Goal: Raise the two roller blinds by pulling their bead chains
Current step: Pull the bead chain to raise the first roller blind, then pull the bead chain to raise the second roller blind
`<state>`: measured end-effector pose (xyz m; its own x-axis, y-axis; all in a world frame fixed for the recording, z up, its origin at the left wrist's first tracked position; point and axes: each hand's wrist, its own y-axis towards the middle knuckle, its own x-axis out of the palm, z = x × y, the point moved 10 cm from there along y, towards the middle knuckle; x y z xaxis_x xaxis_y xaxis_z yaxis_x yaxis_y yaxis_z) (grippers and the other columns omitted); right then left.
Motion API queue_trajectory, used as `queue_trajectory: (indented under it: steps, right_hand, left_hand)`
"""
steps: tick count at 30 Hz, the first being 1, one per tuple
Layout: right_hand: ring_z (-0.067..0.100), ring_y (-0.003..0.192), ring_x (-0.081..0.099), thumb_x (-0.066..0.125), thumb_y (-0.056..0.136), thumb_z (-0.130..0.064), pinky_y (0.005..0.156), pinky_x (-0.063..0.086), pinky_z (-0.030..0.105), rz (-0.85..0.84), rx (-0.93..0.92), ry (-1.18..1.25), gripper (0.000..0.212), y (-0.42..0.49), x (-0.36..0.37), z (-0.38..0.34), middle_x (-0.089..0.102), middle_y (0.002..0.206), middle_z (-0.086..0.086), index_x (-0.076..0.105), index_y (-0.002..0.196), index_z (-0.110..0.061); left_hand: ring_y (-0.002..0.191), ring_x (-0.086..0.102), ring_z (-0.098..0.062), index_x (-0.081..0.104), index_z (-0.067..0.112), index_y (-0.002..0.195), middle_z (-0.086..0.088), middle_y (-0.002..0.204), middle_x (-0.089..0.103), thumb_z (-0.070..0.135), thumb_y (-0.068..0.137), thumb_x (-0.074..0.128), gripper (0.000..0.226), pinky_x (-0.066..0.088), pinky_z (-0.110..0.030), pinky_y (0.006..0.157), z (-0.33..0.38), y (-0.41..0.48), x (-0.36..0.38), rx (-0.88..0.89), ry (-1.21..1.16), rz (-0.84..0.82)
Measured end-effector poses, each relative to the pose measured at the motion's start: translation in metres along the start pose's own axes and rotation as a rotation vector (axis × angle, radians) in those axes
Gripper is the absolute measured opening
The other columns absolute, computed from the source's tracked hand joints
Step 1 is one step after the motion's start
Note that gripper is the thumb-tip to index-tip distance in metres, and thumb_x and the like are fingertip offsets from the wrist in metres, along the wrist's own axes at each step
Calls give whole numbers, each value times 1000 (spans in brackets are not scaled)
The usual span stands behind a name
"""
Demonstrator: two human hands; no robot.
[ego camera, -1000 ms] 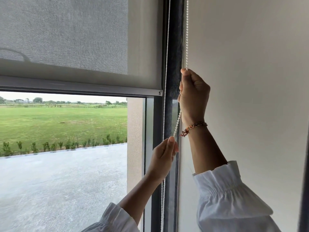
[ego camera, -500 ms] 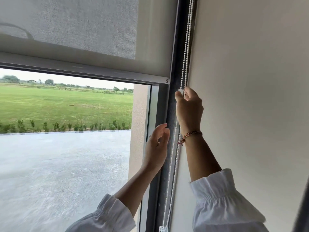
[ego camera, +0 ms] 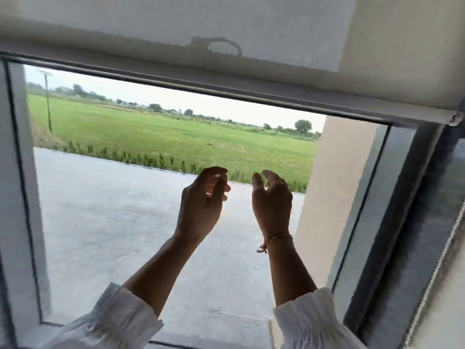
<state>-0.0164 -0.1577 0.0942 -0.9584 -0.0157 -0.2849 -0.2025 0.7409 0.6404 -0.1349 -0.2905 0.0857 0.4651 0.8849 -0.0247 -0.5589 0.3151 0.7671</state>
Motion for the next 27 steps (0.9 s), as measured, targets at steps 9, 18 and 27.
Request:
queue_trajectory:
  steps: [9,18,27]
  right_hand:
    - [25,111,56,54,90,-31,95,43,32,-318,42,417,32,-131,362,-212,64,118,12,60,112,-9]
    - [22,96,63,52,90,-32,71,39,22,-612,-153,610,26,-266,642,-441,70,103,9,66,101,-14]
    - [22,90,63,52,91,-29,64,33,20,-837,-203,835,24,-374,894,-662,72,99,9,66,97,-11]
  left_hand:
    - [53,60,-2,58,25,97,8,69,66,27,92,49,10,47,-18,55,-132,66,-385,-148,419,161]
    - [51,58,-4,57,33,88,5,69,66,29,92,49,9,47,-27,59,-223,100,-720,-256,524,429]
    - [84,61,-17,58,27,99,-7,102,66,28,90,51,11,49,-32,73,-299,172,-1036,-227,673,698]
